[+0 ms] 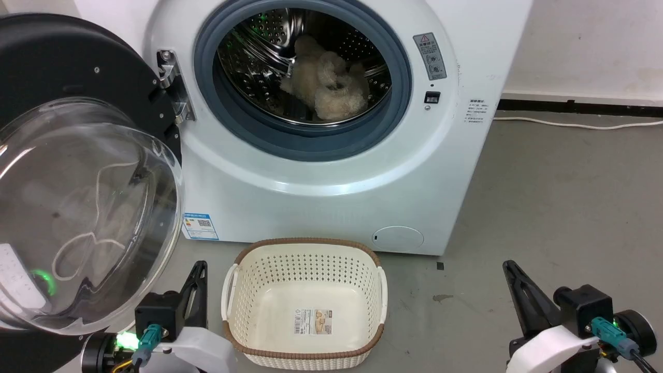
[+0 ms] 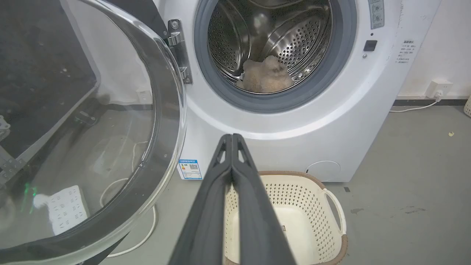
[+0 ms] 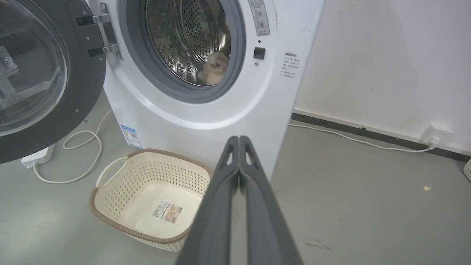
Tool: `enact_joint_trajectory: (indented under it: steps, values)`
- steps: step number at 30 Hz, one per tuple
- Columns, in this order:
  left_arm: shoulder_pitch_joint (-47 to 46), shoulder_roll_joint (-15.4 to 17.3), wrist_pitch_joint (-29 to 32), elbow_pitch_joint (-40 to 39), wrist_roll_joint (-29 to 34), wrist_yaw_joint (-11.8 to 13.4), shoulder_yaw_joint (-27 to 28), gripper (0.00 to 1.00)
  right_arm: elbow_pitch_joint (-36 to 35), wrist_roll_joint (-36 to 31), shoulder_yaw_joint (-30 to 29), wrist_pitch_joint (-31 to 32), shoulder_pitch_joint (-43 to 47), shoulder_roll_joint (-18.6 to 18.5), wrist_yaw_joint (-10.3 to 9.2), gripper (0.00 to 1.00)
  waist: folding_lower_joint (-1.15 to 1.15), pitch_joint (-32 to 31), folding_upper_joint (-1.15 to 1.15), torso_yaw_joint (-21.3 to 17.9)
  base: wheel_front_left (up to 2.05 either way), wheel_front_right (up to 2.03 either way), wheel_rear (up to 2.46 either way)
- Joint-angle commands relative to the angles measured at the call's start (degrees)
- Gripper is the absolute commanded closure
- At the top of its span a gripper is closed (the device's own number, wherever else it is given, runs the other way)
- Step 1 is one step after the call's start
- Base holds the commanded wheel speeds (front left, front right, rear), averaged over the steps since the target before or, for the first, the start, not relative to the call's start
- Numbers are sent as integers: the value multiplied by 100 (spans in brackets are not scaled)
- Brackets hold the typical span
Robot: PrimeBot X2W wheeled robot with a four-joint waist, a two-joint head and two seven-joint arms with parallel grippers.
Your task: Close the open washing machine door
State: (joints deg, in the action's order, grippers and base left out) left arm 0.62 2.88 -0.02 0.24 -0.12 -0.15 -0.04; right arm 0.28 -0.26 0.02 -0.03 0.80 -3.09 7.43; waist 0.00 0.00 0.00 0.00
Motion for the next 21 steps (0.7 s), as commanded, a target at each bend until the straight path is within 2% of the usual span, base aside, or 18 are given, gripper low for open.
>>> enact_joint_trajectory:
  steps: [1, 10, 11, 21]
  values:
    - [-62, -1, 2, -24, 12, 15, 4, 100, -28, 26, -2, 3, -80, 22, 6, 100, 0, 0, 0, 0, 0, 0, 0]
    - [-62, -1, 2, -24, 12, 15, 4, 100, -28, 26, -2, 3, -80, 22, 6, 100, 0, 0, 0, 0, 0, 0, 0]
    - [-4, 0, 0, 0, 0, 0, -1, 0, 0, 0, -1, 0, 0, 0, 0, 0, 0, 0, 0, 0, 0, 0, 0]
    - [-14, 7, -66, 15, -5, -20, -21, 0, 15, 52, -22, -66, 23, 0, 0, 0, 0, 2, 0, 3, 0, 0, 0]
